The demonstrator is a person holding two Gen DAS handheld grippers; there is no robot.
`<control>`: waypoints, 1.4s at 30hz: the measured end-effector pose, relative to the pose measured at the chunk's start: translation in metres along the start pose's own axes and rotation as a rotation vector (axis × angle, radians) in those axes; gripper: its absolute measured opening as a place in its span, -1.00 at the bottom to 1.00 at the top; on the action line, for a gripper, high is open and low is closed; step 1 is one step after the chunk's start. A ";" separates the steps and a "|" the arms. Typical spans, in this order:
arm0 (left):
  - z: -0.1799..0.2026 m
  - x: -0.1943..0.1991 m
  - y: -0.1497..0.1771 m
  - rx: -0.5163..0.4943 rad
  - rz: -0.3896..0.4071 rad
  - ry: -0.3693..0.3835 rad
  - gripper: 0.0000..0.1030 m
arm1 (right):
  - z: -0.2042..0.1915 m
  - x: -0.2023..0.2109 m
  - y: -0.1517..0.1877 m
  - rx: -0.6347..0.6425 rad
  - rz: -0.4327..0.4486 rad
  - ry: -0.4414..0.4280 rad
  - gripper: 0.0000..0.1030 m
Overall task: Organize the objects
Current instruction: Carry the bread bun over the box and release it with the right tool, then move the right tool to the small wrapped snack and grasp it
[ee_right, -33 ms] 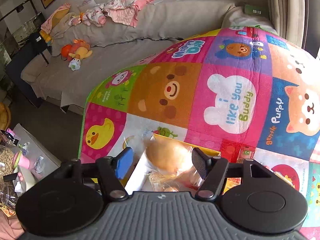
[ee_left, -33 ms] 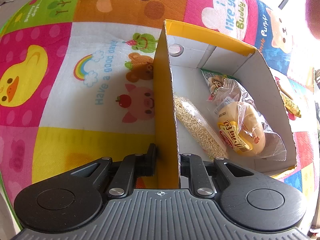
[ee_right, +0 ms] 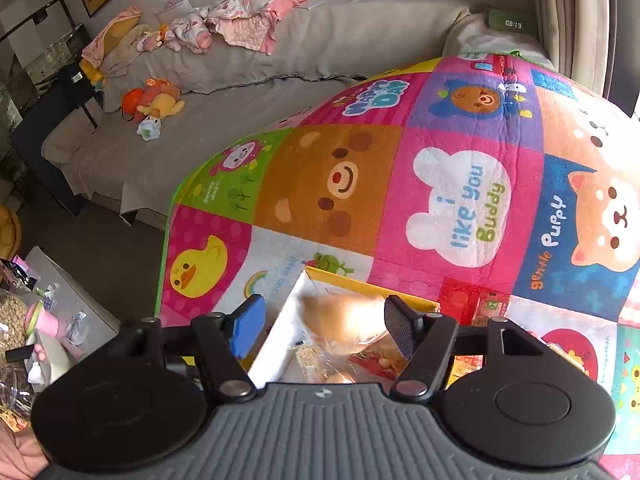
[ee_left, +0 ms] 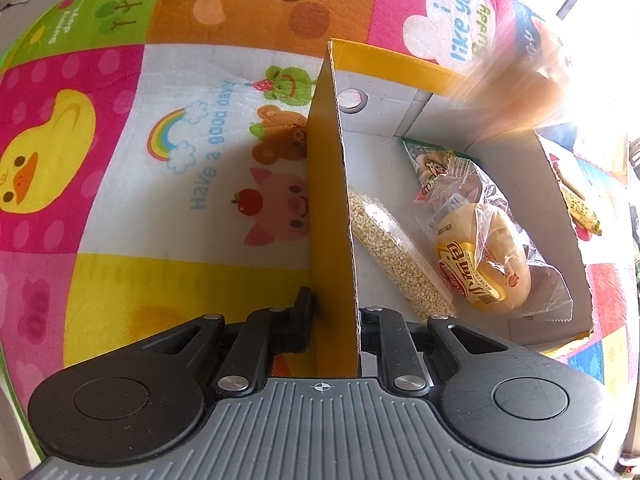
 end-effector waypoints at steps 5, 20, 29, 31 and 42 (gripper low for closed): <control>0.000 0.000 0.000 0.003 -0.002 -0.002 -0.65 | 0.013 -0.002 0.018 -0.006 -0.046 0.041 0.31; 0.000 0.000 0.000 0.001 -0.003 -0.009 -0.65 | 0.130 -0.043 0.128 -0.246 -0.301 0.239 0.31; 0.003 0.000 -0.002 -0.007 -0.016 -0.022 -0.65 | 0.152 -0.082 0.098 -0.195 -0.185 0.337 0.10; 0.003 0.000 -0.002 -0.007 -0.017 -0.024 -0.65 | 0.157 -0.090 0.082 -0.207 -0.162 0.316 0.08; 0.000 -0.001 -0.001 0.016 -0.007 -0.015 -0.65 | 0.172 -0.165 0.063 -0.146 -0.234 0.345 0.06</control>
Point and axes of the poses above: each gripper's, at about its wrist camera, not at the fingertips, and x roughly against the way its jaws point, z to its right, y to its underside, the point moved 5 cm from there along -x, roughly the way its jaws point, and after that the axes turned 7 degrees about z, right-handed, at the moved point
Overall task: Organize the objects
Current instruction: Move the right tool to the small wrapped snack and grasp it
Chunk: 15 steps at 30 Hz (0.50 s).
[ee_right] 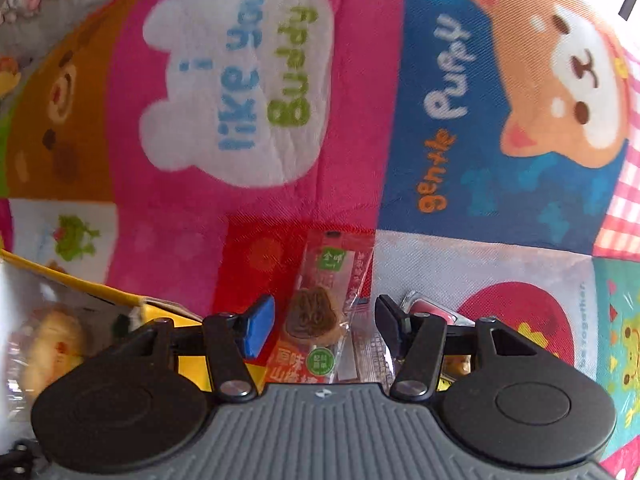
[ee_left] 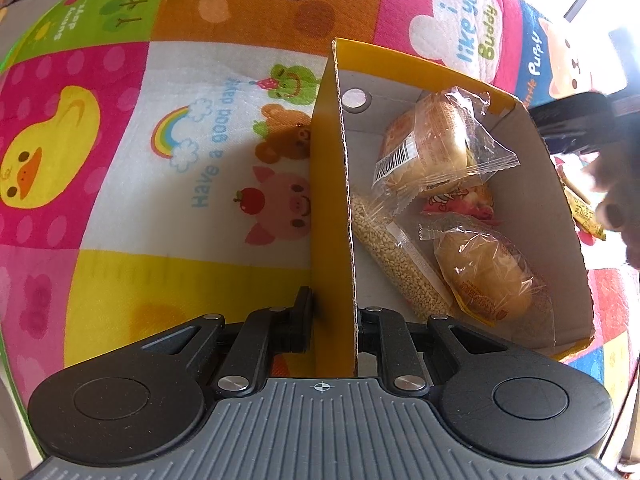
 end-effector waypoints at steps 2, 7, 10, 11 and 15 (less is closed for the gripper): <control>-0.001 0.000 0.000 0.006 0.002 0.001 -0.65 | -0.003 -0.002 0.000 0.033 0.023 0.011 0.02; -0.001 0.000 0.000 0.018 0.001 0.001 -0.65 | -0.007 0.009 0.007 0.088 -0.001 -0.038 -0.24; -0.001 0.000 -0.001 0.011 -0.004 0.003 -0.65 | -0.004 0.028 0.019 0.091 -0.001 -0.061 -0.26; -0.001 0.000 -0.001 0.009 -0.005 0.004 -0.65 | -0.003 0.036 0.023 0.087 -0.002 -0.077 -0.26; -0.001 0.000 0.000 -0.005 -0.003 0.009 -0.65 | 0.003 0.076 0.046 0.093 -0.008 -0.119 -0.26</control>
Point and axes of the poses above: each gripper's, at about its wrist camera, not at the fingertips, and x roughly against the way its jaws point, z to its right, y to its underside, the point moved 5 cm from there along -x, roughly the way its jaws point, and after that the axes turned 7 degrees about z, right-handed, at the moved point
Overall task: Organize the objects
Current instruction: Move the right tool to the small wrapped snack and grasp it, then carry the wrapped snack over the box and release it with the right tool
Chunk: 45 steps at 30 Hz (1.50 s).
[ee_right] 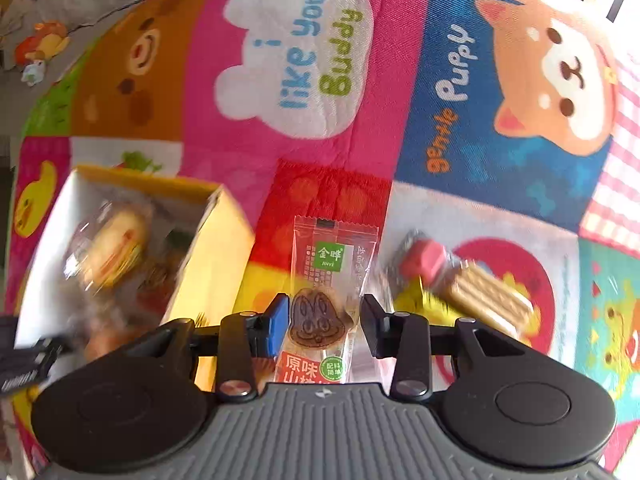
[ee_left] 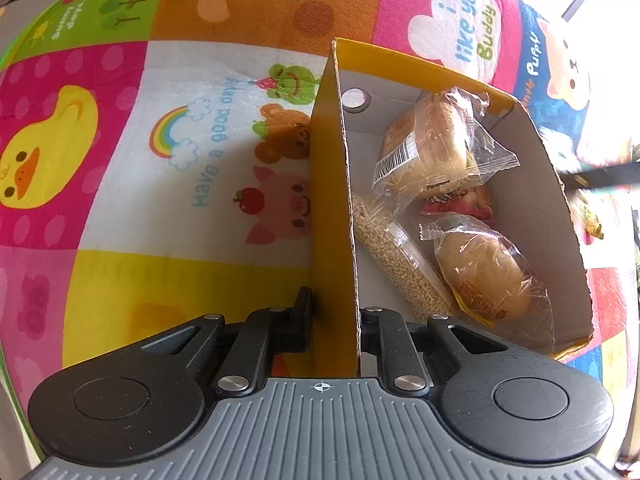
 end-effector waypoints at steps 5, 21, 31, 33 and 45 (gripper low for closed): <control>0.000 0.000 0.001 -0.011 0.003 0.006 -0.65 | -0.014 0.053 0.048 -0.022 -0.061 -0.076 -0.26; 0.002 0.000 0.001 -0.026 0.004 0.011 -0.64 | -0.084 0.155 0.087 -0.056 -0.078 -0.235 -0.26; 0.000 0.001 0.001 -0.017 0.012 0.012 -0.64 | -0.103 0.200 0.016 0.028 0.120 -0.293 -0.26; 0.000 0.001 0.001 -0.018 0.012 0.012 -0.64 | -0.109 0.201 0.002 0.054 0.170 -0.295 -0.26; -0.001 0.001 0.002 -0.013 0.020 0.011 -0.64 | -0.116 0.186 -0.021 0.099 0.240 -0.259 -0.06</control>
Point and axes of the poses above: each gripper's, at about its wrist camera, not at the fingertips, and x roughly against the way its jaws point, z to its right, y to its underside, the point moved 5 cm from there along -x, roughly the way its jaws point, and after that the axes turned 7 degrees about z, right-handed, at the moved point
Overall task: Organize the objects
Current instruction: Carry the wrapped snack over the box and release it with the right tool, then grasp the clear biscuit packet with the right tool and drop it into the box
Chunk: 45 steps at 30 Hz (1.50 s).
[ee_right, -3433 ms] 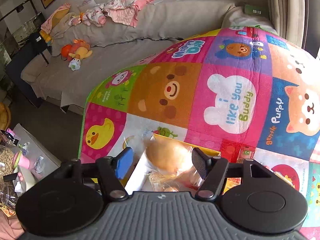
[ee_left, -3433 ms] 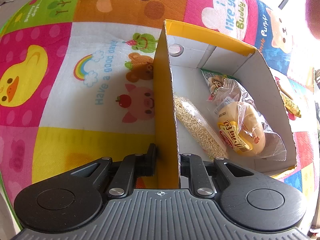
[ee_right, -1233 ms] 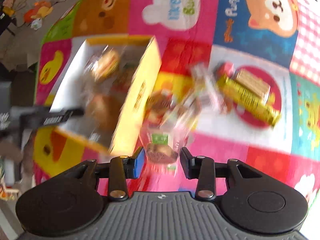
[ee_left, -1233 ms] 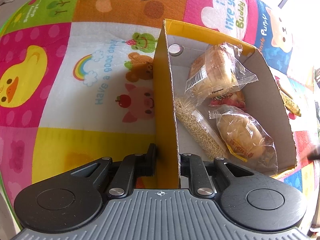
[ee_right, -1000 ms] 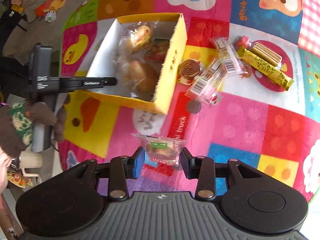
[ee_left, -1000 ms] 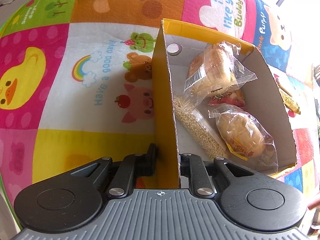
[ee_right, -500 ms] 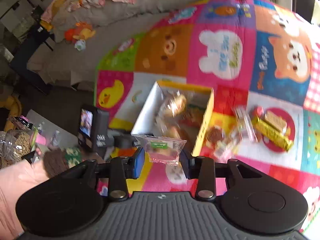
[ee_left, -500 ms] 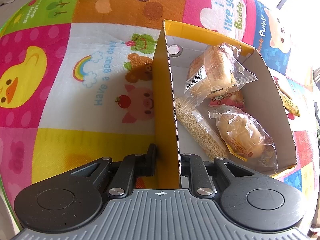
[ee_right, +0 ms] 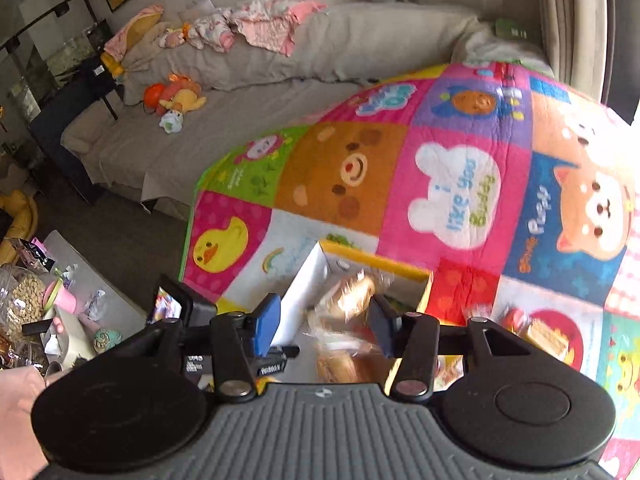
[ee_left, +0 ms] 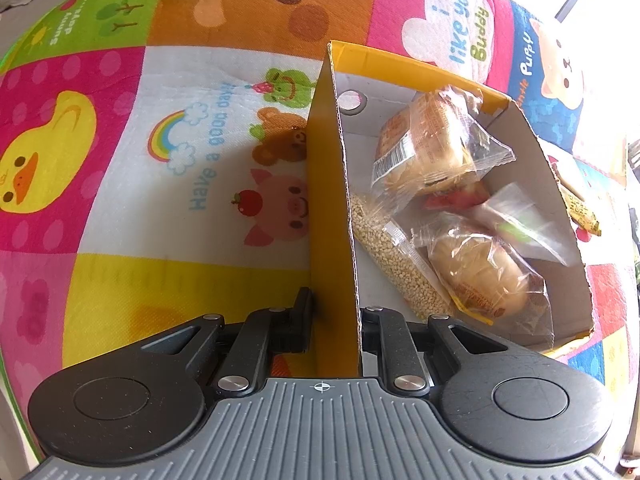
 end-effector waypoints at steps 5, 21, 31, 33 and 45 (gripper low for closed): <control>0.000 0.000 0.000 0.000 -0.001 -0.004 -0.64 | 0.013 -0.009 0.019 -0.009 -0.052 0.032 0.07; 0.002 -0.001 -0.002 -0.011 -0.017 -0.013 -0.64 | 0.127 -0.074 0.102 -0.211 -0.243 0.253 0.10; 0.001 -0.002 -0.002 -0.009 -0.025 -0.010 -0.64 | 0.145 -0.115 0.081 -0.163 -0.138 0.367 0.01; 0.001 -0.002 -0.002 -0.003 -0.024 -0.008 -0.64 | 0.150 -0.130 0.073 -0.067 -0.142 0.376 0.01; 0.000 -0.002 -0.001 0.006 -0.019 -0.008 -0.64 | 0.158 -0.172 0.089 0.051 -0.260 0.307 -0.32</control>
Point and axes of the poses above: each gripper's, at about its wrist camera, not at the fingertips, and x roughly against the way its jaws point, z to its right, y to its underside, the point moved 5 cm from there along -x, roughly the way its jaws point, and after that the axes turned 7 degrees about z, right-handed, at the moved point
